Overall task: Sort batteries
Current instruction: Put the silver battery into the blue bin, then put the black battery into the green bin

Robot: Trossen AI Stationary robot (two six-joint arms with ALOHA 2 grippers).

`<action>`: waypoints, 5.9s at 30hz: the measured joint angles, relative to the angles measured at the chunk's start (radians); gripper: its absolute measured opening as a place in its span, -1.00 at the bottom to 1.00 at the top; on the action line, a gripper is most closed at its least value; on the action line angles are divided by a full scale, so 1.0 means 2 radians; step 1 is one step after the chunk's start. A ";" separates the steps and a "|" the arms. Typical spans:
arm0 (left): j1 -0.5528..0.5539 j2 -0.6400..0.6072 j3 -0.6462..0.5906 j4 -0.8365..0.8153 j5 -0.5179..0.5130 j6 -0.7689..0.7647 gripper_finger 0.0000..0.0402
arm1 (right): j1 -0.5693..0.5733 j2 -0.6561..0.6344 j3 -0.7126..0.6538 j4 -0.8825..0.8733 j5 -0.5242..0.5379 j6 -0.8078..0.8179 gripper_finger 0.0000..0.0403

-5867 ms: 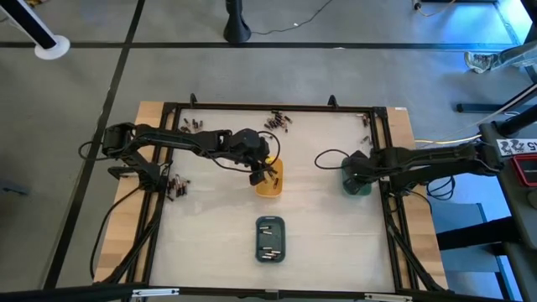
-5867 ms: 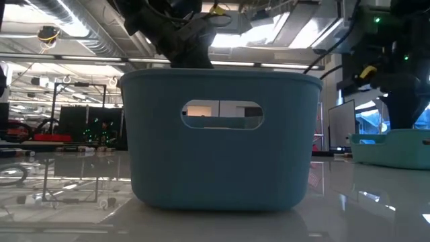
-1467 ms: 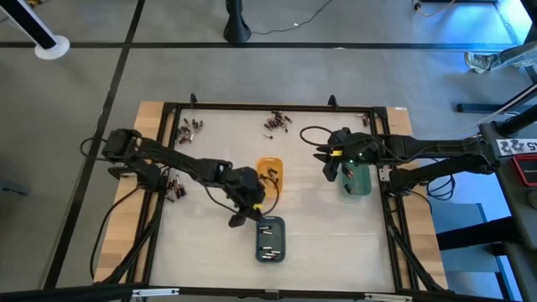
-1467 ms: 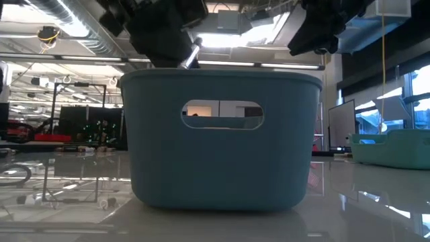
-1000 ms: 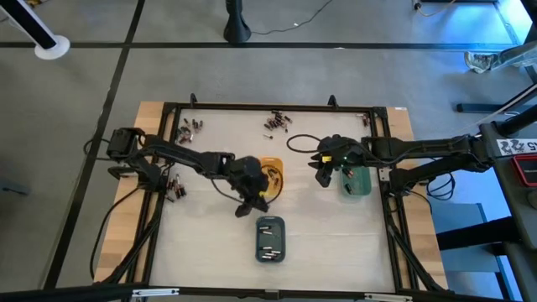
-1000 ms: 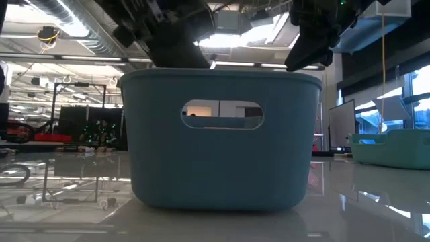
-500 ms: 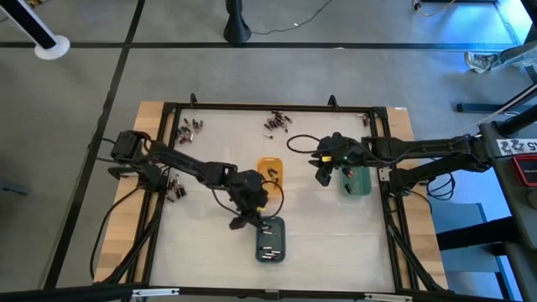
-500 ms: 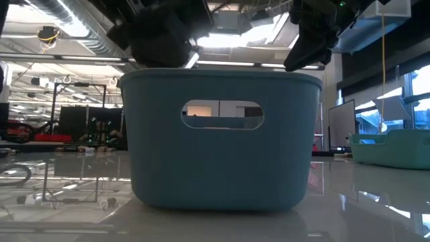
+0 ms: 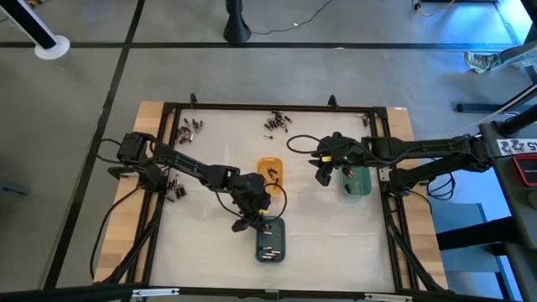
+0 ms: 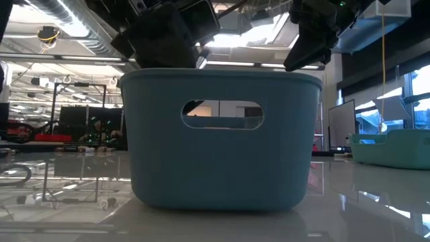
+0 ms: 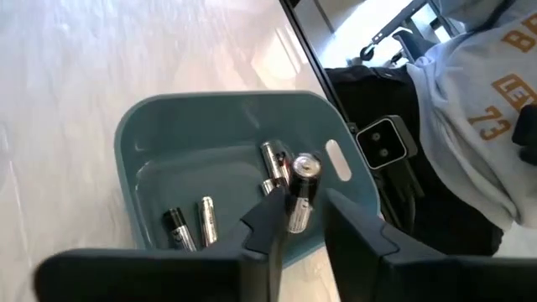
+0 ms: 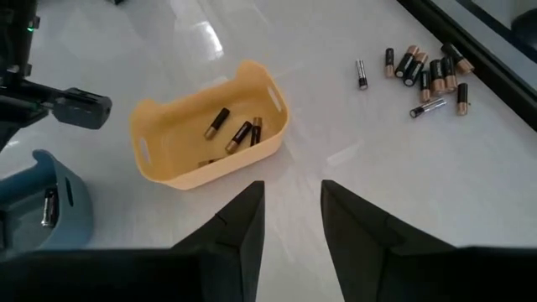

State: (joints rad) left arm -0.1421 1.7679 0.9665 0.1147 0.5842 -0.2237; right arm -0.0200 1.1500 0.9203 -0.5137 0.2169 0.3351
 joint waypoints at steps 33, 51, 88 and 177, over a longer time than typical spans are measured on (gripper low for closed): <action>0.099 -0.159 0.069 -0.532 -0.229 0.074 -0.42 | -0.020 0.000 0.010 -0.040 0.071 -0.042 -0.41; 0.166 -0.162 0.069 -0.527 -0.241 0.030 -0.42 | -0.399 0.026 0.171 -0.423 -0.055 -0.271 -0.41; 0.116 -0.161 0.069 -0.452 -0.247 0.076 -0.42 | -0.425 0.154 -0.059 -0.330 0.052 -0.483 0.45; 0.117 -0.161 0.068 -0.424 -0.246 0.102 -0.42 | -0.337 0.081 -0.077 -0.409 -0.080 -0.287 -0.99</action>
State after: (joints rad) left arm 0.0921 1.4460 1.1034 -0.7334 0.0925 -0.0192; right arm -0.6933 1.3128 0.7661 -1.3312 0.0565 -0.2391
